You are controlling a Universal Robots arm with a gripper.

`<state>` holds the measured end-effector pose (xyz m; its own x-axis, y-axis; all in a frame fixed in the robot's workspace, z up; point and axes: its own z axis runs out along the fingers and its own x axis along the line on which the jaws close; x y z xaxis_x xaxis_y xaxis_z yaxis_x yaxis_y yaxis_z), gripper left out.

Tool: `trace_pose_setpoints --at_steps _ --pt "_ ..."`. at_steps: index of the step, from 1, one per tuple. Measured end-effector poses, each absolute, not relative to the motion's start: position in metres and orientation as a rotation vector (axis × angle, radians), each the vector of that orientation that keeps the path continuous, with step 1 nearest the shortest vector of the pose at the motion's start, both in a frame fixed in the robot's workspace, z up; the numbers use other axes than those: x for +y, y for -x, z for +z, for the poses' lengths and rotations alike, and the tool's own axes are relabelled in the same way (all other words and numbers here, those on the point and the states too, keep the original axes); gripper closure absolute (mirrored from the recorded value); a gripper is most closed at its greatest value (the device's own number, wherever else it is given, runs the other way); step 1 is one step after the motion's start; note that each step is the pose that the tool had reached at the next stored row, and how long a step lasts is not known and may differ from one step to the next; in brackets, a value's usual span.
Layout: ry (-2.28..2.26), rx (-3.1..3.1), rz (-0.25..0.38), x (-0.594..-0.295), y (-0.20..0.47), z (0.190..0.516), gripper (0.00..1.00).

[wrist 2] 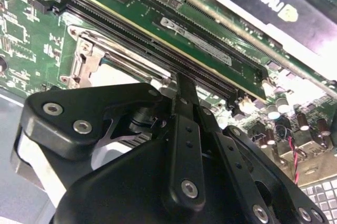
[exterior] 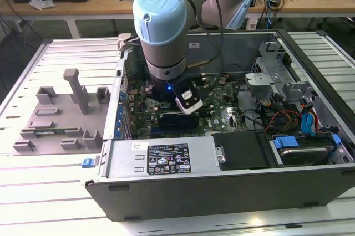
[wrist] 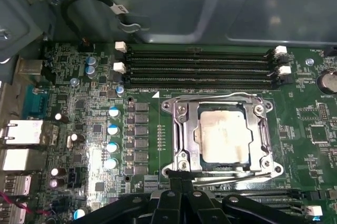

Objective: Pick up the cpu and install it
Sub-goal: 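Install the second cpu locking lever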

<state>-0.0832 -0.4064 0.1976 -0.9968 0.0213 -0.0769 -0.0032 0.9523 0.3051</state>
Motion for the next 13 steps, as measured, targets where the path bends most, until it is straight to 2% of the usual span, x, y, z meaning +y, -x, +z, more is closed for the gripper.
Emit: trace_pose_setpoints --at_steps 4,13 --pt "-0.014 3.018 0.492 -0.4064 0.0851 0.1952 0.89" --pt "-0.013 3.018 0.492 -0.4008 0.0853 0.1936 0.89"
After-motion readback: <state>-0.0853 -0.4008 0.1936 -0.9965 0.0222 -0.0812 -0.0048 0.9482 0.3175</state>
